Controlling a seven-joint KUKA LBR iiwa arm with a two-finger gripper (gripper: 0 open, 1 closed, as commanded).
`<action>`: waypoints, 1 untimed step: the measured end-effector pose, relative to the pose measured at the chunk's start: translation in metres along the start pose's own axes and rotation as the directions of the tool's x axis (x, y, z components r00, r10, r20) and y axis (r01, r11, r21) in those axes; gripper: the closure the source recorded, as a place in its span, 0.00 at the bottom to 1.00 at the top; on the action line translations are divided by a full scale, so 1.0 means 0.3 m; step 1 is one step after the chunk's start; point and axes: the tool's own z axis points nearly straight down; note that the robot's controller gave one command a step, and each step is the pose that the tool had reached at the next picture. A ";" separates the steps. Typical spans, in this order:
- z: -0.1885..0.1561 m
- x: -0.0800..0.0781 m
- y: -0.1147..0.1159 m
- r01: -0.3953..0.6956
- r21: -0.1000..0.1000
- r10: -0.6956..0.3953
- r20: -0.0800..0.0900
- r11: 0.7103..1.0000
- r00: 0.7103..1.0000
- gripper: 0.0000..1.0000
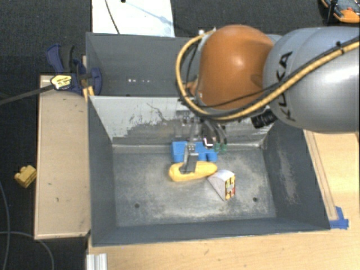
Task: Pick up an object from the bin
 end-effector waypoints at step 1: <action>-0.016 -0.005 -0.003 -0.004 -0.001 0.004 0.008 1.000 1.000 0.00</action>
Offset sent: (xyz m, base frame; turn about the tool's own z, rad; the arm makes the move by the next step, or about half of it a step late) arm 0.0067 -0.0818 -0.1733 -0.2576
